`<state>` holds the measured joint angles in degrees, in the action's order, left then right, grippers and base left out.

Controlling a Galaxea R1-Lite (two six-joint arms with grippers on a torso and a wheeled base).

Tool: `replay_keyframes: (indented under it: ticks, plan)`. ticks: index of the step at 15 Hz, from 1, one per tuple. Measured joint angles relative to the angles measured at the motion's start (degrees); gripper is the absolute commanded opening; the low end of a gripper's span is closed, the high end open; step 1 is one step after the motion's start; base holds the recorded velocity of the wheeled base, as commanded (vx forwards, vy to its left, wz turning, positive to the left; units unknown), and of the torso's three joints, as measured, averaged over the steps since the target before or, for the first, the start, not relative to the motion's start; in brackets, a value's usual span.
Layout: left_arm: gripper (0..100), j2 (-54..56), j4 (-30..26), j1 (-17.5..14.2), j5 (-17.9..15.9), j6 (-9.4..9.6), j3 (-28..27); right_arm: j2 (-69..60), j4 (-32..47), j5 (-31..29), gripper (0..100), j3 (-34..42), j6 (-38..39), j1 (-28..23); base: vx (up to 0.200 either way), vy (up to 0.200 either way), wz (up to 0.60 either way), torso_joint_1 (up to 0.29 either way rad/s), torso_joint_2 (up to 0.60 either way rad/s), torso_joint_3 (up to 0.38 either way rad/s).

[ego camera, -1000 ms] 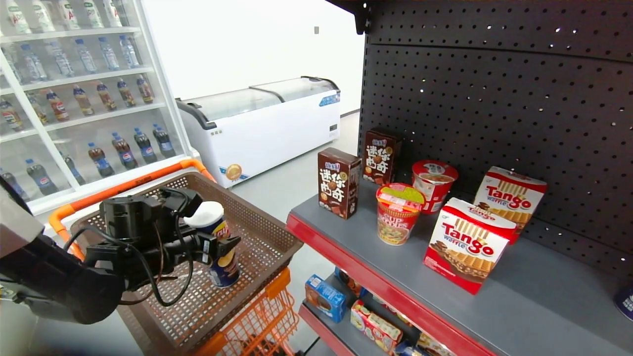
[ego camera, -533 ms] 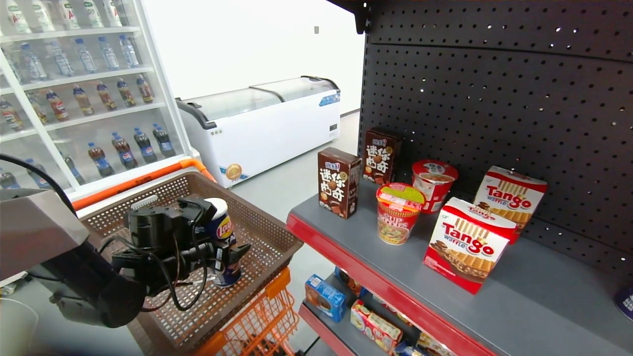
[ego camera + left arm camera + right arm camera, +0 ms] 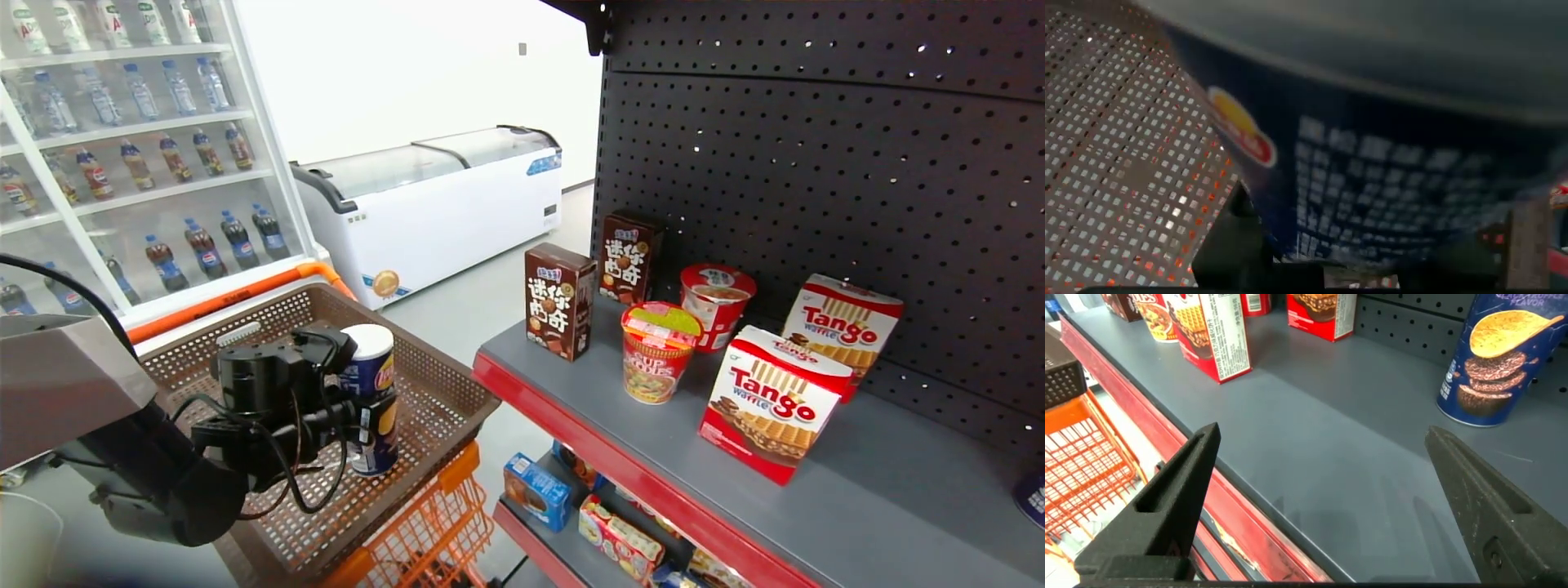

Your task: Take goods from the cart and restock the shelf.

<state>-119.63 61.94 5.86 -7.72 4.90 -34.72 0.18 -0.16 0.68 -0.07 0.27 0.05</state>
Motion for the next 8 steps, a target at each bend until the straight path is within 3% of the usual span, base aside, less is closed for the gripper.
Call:
replay_keyframes:
  ticks: [2,4,8]
  plan:
    - [0,3.94,-2.57,0.09,0.68,-1.90,0.00,0.00,0.00,-0.02,100,0.00,-0.02,0.02,0.000,0.000,0.00,0.000,0.00,0.000]
    - [0,9.33,-9.03,-0.22,1.16,-3.27,-0.23,0.00,0.00,-0.02,100,0.00,0.00,0.00,0.000,0.000,0.00,0.000,0.00,0.000]
    - [0,25.09,-27.26,-0.68,1.26,-7.77,-1.83,0.00,0.00,0.00,100,-0.02,0.00,0.02,0.000,0.000,0.00,0.000,0.00,0.000]
